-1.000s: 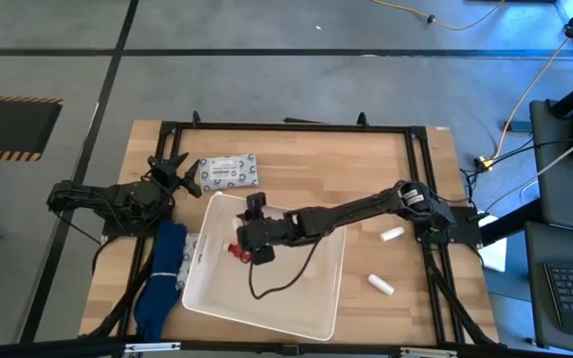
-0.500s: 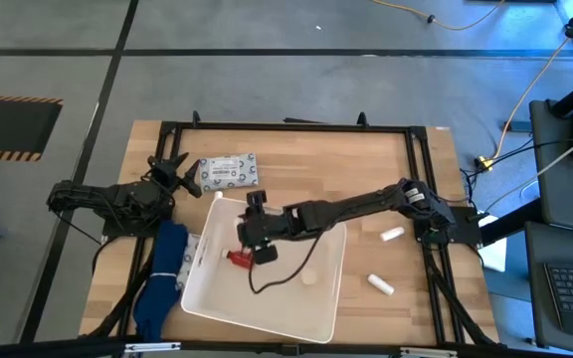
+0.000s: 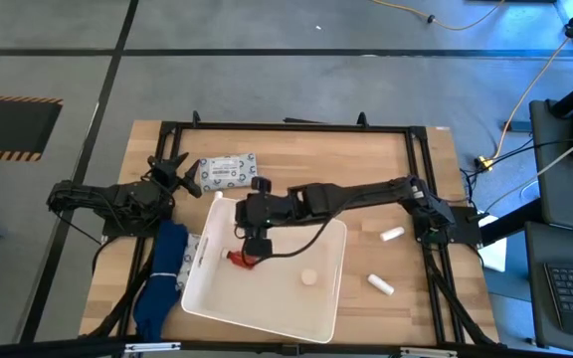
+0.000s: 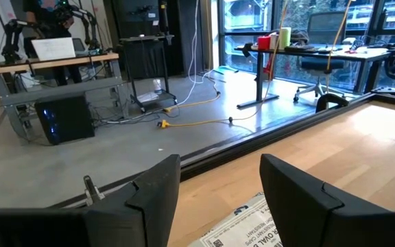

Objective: Pick & place medical supplies in basket/bin
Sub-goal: Put the pink pill bottle into the white bin, then adjust the white bin

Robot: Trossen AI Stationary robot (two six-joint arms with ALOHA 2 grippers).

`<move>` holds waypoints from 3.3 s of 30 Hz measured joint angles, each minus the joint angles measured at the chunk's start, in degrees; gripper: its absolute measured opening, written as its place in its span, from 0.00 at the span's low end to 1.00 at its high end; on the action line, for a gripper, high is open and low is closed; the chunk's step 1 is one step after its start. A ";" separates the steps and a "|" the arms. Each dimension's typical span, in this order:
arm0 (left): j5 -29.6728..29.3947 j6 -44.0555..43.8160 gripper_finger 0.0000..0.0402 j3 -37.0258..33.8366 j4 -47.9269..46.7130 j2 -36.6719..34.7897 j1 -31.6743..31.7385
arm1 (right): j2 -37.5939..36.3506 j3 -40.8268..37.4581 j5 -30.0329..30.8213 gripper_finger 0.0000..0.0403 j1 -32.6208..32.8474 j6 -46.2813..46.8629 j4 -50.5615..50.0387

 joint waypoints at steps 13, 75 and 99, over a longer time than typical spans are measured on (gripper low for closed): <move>0.11 -0.24 0.49 0.00 0.00 0.00 -0.01 | 0.02 1.64 -11.83 0.42 3.60 13.77 3.50; 3.15 1.99 0.49 0.00 0.10 0.00 -0.13 | 20.09 1.64 -12.19 0.67 2.03 19.73 7.51; 15.02 1.57 0.49 0.04 0.31 0.56 -0.13 | -1.05 4.75 -25.36 0.71 7.26 20.25 -14.51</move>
